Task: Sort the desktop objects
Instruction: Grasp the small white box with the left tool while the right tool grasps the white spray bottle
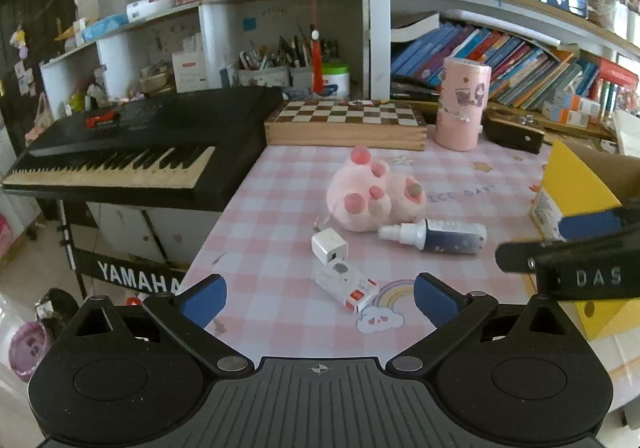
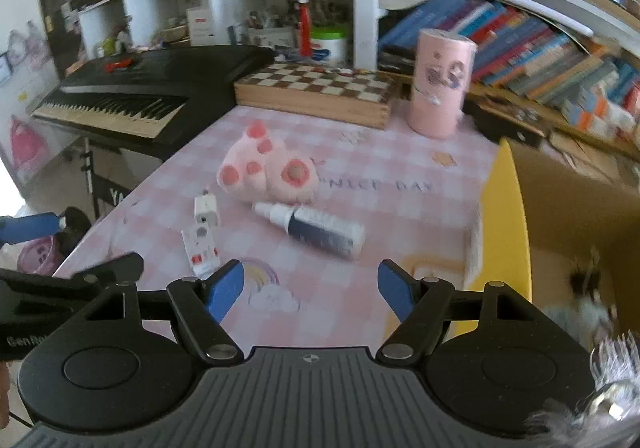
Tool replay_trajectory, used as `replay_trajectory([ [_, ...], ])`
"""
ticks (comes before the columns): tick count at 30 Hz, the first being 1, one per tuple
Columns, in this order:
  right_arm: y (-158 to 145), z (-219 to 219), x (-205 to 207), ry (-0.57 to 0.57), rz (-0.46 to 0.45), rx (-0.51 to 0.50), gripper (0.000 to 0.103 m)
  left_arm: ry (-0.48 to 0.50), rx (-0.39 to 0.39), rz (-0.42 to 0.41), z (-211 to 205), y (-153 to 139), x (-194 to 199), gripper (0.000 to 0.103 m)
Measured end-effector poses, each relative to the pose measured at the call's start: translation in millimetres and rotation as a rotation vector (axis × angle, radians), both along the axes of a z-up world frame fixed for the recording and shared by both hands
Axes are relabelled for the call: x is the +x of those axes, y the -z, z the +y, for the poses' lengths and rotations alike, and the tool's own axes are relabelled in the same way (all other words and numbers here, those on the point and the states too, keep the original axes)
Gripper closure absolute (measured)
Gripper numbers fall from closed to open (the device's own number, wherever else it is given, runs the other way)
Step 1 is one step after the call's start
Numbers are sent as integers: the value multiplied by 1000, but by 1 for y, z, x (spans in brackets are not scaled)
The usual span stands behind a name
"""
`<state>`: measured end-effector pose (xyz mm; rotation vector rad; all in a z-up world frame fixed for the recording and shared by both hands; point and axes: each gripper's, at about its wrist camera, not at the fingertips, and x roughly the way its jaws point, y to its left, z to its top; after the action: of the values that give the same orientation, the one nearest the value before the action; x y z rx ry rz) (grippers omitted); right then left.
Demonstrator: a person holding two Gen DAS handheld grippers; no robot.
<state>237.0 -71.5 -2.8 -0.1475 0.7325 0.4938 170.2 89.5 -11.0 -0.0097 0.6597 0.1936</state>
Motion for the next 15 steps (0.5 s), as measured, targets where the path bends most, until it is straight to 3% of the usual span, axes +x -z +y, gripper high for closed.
replay_trajectory([
  [15,7,31,102,-292,45,-184,31,-89,-46,47,-2,21,54,4],
])
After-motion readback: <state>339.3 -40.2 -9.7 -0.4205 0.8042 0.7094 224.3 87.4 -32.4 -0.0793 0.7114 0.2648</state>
